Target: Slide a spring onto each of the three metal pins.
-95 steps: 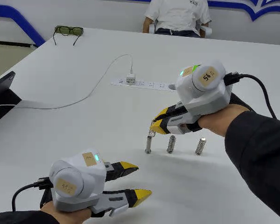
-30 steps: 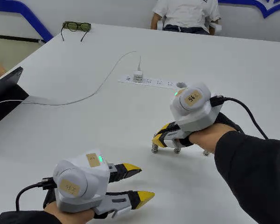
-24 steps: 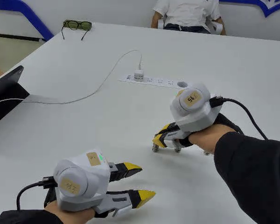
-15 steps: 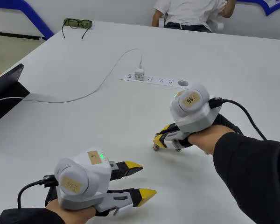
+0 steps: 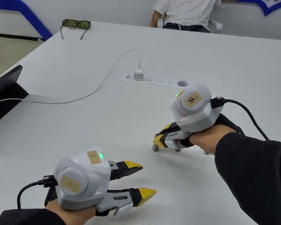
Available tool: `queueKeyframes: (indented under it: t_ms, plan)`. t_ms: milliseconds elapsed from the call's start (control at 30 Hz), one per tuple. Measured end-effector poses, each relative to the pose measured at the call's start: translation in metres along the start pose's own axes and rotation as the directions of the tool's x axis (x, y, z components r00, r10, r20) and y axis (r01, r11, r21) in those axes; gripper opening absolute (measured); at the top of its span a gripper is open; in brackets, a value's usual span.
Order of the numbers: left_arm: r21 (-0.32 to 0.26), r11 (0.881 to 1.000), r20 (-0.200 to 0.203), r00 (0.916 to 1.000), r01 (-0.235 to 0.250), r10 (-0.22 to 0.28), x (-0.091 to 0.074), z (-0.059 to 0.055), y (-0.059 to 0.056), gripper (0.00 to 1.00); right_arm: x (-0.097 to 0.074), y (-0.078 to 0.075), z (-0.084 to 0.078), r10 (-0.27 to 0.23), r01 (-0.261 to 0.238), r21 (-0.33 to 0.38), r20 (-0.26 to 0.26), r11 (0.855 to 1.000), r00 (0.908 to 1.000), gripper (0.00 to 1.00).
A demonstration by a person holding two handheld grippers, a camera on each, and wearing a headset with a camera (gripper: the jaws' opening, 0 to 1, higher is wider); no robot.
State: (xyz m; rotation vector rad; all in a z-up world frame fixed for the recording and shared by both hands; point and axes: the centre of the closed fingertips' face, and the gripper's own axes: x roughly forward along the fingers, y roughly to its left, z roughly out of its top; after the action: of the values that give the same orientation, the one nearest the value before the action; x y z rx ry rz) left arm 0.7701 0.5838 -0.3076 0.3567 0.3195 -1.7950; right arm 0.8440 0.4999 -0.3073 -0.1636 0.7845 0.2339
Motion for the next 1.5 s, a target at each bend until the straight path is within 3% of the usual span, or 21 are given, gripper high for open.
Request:
queueKeyframes:
  t_ms: [1000,1500]
  plan:
    - [0.005,1.0,0.001,1.0,0.0,0.0,0.0,0.004,-0.003,0.38,-0.034,0.005,-0.012,-0.032,0.032,0.005,0.049,0.999,0.9983,0.16]
    - [-0.007,1.0,0.001,1.0,0.002,-0.002,-0.001,0.003,-0.007,0.38,-0.05,0.008,-0.035,-0.054,0.051,0.051,0.058,0.997,0.9968,0.16]
